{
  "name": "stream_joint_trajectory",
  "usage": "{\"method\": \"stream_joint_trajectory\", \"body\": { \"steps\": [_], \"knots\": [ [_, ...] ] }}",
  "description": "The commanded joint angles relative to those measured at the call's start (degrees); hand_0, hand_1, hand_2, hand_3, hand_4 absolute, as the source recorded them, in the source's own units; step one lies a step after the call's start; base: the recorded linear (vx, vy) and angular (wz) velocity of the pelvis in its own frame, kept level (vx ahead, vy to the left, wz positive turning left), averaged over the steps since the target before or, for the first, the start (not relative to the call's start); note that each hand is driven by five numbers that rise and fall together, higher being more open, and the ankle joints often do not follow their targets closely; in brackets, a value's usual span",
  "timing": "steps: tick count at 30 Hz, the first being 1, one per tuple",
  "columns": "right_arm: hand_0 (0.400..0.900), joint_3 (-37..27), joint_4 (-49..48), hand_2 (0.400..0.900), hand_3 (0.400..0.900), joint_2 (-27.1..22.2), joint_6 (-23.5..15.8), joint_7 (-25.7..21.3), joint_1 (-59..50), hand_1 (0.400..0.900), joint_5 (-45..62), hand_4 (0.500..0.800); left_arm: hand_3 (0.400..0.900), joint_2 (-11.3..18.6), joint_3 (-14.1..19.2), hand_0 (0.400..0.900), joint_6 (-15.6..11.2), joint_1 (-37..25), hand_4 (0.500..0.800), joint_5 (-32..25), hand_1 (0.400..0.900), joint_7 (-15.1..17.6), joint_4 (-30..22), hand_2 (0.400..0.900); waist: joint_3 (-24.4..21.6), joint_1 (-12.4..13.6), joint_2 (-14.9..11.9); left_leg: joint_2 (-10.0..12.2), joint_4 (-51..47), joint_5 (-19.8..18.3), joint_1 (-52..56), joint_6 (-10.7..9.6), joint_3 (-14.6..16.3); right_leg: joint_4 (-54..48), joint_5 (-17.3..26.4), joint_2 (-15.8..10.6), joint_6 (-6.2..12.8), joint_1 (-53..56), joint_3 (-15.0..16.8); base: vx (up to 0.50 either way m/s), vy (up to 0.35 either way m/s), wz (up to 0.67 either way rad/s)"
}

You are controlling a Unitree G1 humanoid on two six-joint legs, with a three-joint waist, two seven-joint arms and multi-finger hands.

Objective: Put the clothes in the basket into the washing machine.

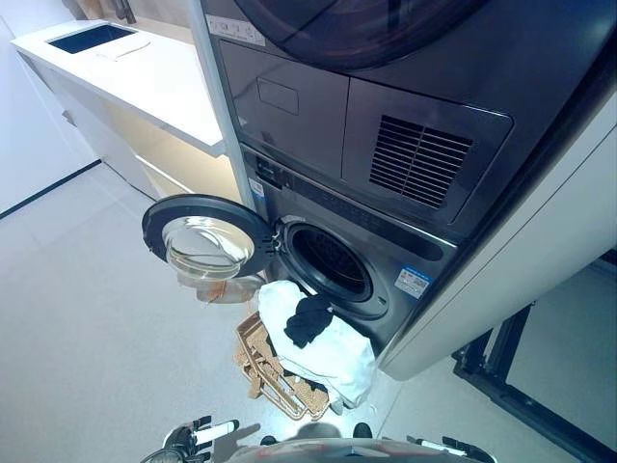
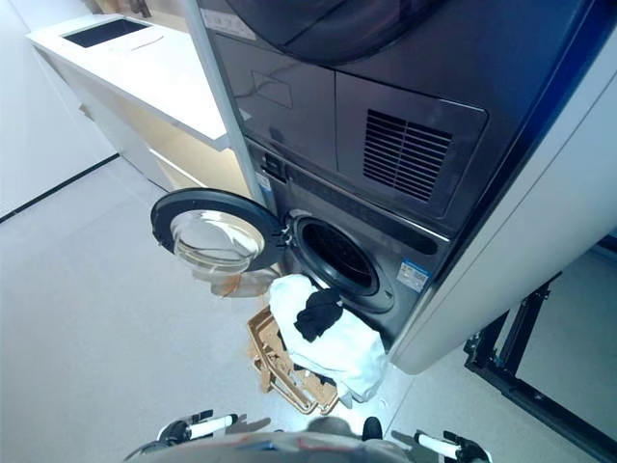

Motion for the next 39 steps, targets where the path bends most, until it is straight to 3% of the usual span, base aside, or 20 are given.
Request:
{"method": "stream_joint_trajectory", "body": {
  "steps": [1,8,11,12,14,21,26,29,35,36,39],
  "knots": [
    [0.900,0.0,2.5,0.900,0.900,-2.3,-0.6,-1.6,-2.3,0.900,-0.7,0.800,0.900,2.2,0.6,0.900,-1.7,-2.8,0.800,0.3,0.900,1.4,1.0,0.900,0.1,0.8,-1.7,-0.3,-0.1,-0.3,-1.5,-2.8,-1.8,5.1,-3.3,-1.3,3.79,0.0,-1.0,-0.01,-0.041,0.06],
    [0.900,-0.3,2.7,0.900,0.900,-3.1,-0.7,-1.9,-2.8,0.900,-0.8,0.800,0.900,2.2,0.3,0.900,-1.7,-3.2,0.800,-0.9,0.900,1.4,0.4,0.900,1.0,0.7,-0.7,1.1,0.1,1.4,-2.0,-3.6,-2.3,6.3,-4.8,0.0,2.81,-0.4,-1.3,-0.02,-0.070,0.11],
    [0.900,-0.7,2.7,0.900,0.900,-4.0,-1.0,-2.1,-3.1,0.900,-0.6,0.800,0.900,1.8,0.0,0.900,-1.8,-3.6,0.800,-1.8,0.900,1.4,-0.1,0.900,2.6,0.8,-1.1,1.1,8.2,0.4,-6.2,-4.4,-3.0,7.4,-5.6,0.0,2.12,-0.4,-1.4,-0.06,-0.098,0.13],
    [0.900,-0.8,2.6,0.900,0.900,-4.6,-1.2,-2.1,-3.3,0.900,-0.5,0.800,0.900,1.4,-0.4,0.900,-1.9,-4.3,0.800,-2.4,0.900,1.5,-0.5,0.900,3.9,1.3,-2.1,-0.4,13.7,0.4,-9.5,-5.5,-4.0,7.8,-5.4,-0.7,1.89,-0.5,-1.4,-0.07,-0.113,0.15],
    [0.900,-1.0,2.7,0.900,0.900,-4.9,-1.2,-2.2,-3.4,0.900,-0.4,0.800,0.900,1.4,-0.6,0.900,-2.0,-4.8,0.800,-2.6,0.900,1.6,-0.5,0.900,4.3,1.2,-2.5,-0.7,15.6,0.2,-11.3,-5.6,-4.3,8.0,-5.4,-1.1,1.78,-0.6,-1.8,-0.01,-0.067,0.20],
    [0.900,-1.4,3.2,0.900,0.900,-5.5,-1.3,-3.2,-3.3,0.900,-0.2,0.800,0.900,1.3,-0.4,0.900,-1.9,-3.8,0.800,-2.8,0.900,1.7,-0.2,0.900,4.6,2.8,-2.3,4.3,4.3,6.2,-17.5,-3.8,-3.8,8.5,-8.3,0.1,1.49,2.0,-0.4,0.12,0.042,-0.18],
    [0.900,-0.9,3.2,0.900,0.900,-4.8,-1.2,-3.2,-3.4,0.900,-0.2,0.800,0.900,2.0,0.4,0.900,-1.9,-2.6,0.800,-2.9,0.900,1.8,0.1,0.900,4.2,3.5,-2.1,5.0,1.9,7.7,-16.2,-3.8,-2.4,7.8,-9.9,1.4,1.82,4.8,1.7,0.14,0.097,-0.47],
    [0.900,-0.1,3.1,0.900,0.900,-3.9,-1.1,-2.8,-3.2,0.900,-0.4,0.800,0.900,2.7,0.9,0.900,-1.9,-2.1,0.800,-2.6,0.900,1.8,0.6,0.900,2.5,3.7,-2.7,4.6,1.9,8.4,-14.2,-3.6,-2.9,7.4,-10.7,0.9,2.43,6.2,3.2,0.13,0.141,-0.27],
    [0.900,0.7,2.8,0.900,0.900,-2.3,-0.3,-2.2,-3.4,0.900,-1.2,0.800,0.900,3.6,1.7,0.900,-1.9,-2.0,0.800,-1.6,0.900,1.8,0.9,0.900,0.6,3.8,-4.7,2.1,1.9,5.0,-11.1,-1.5,0.6,9.5,-9.9,-2.9,5.51,4.7,5.9,0.10,0.217,-0.32],
    [0.900,1.0,2.6,0.900,0.900,-1.7,-0.2,-2.2,-3.8,0.900,-1.7,0.800,0.900,4.0,1.8,0.900,-1.9,-2.2,0.800,-1.1,0.900,2.0,1.1,0.900,0.5,4.0,-5.3,1.3,1.8,3.9,-10.5,-0.8,1.7,10.4,-8.9,-4.1,6.82,3.5,6.6,0.02,0.178,-0.27],
    [0.900,1.4,2.3,0.900,0.900,-1.1,-0.1,-2.0,-4.4,0.900,-1.7,0.800,0.900,4.3,2.0,0.900,-1.9,-2.3,0.800,-1.0,0.900,2.1,1.2,0.900,0.6,4.3,-5.7,0.7,1.7,3.0,-9.7,-0.1,2.8,11.6,-7.9,-5.0,7.87,2.1,7.6,0.02,0.149,-0.21]
  ]
}}
